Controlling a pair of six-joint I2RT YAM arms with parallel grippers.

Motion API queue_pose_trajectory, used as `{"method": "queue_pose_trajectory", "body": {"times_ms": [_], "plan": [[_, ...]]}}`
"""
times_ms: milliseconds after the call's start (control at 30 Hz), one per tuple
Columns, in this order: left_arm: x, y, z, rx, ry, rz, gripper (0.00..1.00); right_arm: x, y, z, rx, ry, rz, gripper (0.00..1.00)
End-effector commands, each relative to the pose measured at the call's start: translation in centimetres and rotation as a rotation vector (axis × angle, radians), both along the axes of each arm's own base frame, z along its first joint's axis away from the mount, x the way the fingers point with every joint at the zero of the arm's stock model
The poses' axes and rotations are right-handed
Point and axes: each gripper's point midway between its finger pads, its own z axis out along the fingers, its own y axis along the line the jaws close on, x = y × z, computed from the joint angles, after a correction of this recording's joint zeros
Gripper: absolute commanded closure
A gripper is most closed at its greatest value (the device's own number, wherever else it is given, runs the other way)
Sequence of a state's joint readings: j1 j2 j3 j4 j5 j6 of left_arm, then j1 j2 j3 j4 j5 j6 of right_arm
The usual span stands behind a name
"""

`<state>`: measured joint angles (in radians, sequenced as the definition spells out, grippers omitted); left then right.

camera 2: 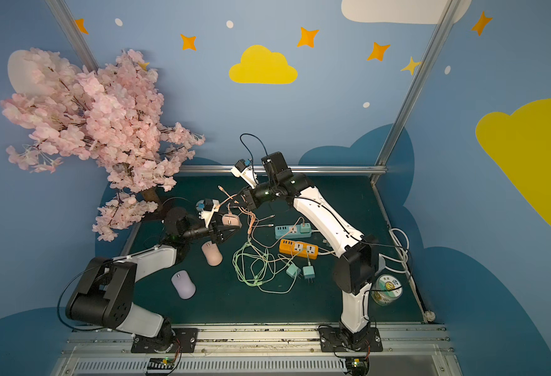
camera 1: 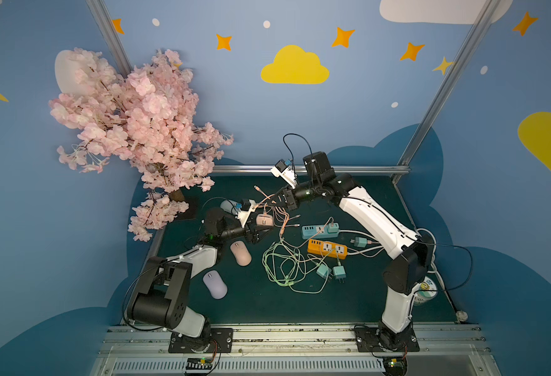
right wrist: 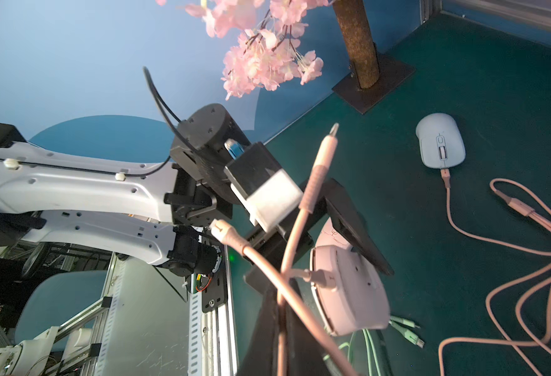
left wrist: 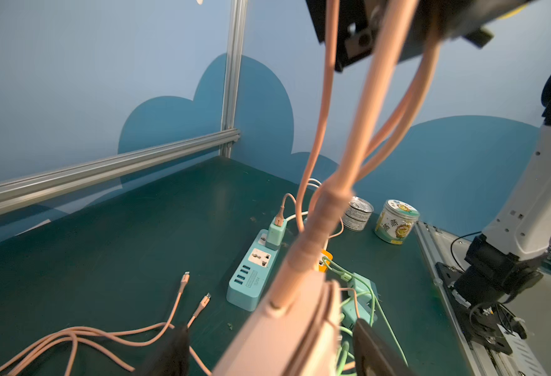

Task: Unplug the wireless mouse
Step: Pick up the mouse from the center of the board.

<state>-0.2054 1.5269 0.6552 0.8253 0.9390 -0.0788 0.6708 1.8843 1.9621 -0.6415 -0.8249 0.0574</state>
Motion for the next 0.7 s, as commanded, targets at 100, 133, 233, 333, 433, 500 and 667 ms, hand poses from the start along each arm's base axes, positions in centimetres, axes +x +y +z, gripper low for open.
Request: {"method": "queue_pose_trajectory", "body": {"times_ms": [100, 133, 233, 333, 433, 500, 667], "plan": [[0.3, -1.6, 1.0, -0.035, -0.022, -0.063, 0.37, -0.7, -0.6, 3.1, 0.076, -0.035, 0.015, 1.00], [0.2, -1.7, 1.0, -0.038, -0.013, -0.074, 0.44, -0.6, -0.7, 3.0, 0.074, -0.035, 0.009, 1.00], [-0.1, -2.1, 1.5, -0.049, -0.018, -0.092, 0.55, 0.2, -1.3, 2.8, 0.079, -0.036, -0.015, 1.00], [-0.7, -2.7, 1.9, -0.064, -0.014, -0.126, 0.54, 0.7, -1.6, 2.6, 0.075, -0.033, -0.038, 1.00], [-1.2, -3.3, 1.9, -0.071, -0.008, -0.149, 0.53, 1.1, -1.8, 2.5, 0.075, -0.034, -0.051, 1.00], [-1.6, -3.5, 1.8, -0.071, 0.001, -0.157, 0.52, 1.3, -1.9, 2.5, 0.070, -0.033, -0.061, 1.00], [-2.2, -3.5, 1.1, -0.070, 0.032, -0.162, 0.48, 1.5, -2.4, 3.0, 0.062, -0.056, -0.089, 1.00]]}}
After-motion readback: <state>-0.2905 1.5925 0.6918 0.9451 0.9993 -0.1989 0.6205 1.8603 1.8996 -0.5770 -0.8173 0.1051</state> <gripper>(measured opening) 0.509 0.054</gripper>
